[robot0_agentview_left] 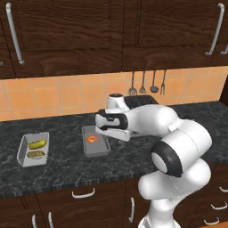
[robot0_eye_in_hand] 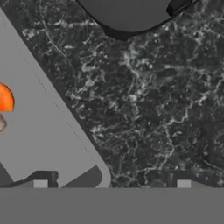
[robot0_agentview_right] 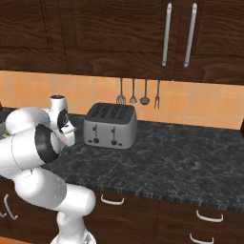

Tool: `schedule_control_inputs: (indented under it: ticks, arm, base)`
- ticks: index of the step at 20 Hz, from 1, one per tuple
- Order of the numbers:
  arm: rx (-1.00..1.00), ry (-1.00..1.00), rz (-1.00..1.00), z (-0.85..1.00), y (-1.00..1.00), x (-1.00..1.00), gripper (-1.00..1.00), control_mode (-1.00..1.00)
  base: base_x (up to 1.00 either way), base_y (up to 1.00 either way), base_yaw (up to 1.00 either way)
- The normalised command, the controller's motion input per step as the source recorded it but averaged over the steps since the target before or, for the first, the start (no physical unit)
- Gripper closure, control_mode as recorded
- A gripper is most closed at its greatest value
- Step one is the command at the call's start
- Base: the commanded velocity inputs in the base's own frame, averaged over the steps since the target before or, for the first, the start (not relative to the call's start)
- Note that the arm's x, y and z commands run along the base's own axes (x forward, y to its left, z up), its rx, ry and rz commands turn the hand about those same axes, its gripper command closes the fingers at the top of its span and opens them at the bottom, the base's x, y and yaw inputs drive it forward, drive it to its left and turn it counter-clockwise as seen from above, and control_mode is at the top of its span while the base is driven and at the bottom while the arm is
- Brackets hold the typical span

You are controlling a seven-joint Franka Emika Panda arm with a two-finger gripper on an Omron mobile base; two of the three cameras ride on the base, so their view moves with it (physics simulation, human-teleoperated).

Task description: Take the meat container that has the shrimp and place it on the second highest rack of the freezer. Then take the vegetable container that has the potato and cucumber and place it on the highest rack of the freezer.

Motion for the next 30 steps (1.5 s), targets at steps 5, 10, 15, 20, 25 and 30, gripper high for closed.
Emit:
schedule_control_inputs:
  ticks: [5, 10, 15, 20, 25, 30]
  arm:
    - [-0.06, -0.05, 0.00, -0.73, 0.53, -0.11, -1.00, -1.00]
    - [-0.04, -0.11, 0.00, -0.37, 0.07, -0.14, -1.00, -1.00]
    - [0.00, -0.07, -0.01, -0.47, 0.00, -0.12, 1.00, -1.00]
    - [0.00, 0.03, 0.00, -0.04, 0.00, 0.00, 1.00, -1.00]
    - [0.01, -0.12, -0.15, 0.35, 0.00, -0.58, 1.00, -1.00]
    - [0.04, -0.28, -0.27, 0.89, 0.00, -1.00, 1.00, -1.00]
  base:
    - [0.00, 0.00, 0.00]
    - [0.00, 0.00, 0.00]
    - [0.00, 0.00, 0.00]
    - [0.00, 0.00, 0.00]
    - [0.00, 0.00, 0.00]
    - [0.00, 0.00, 0.00]
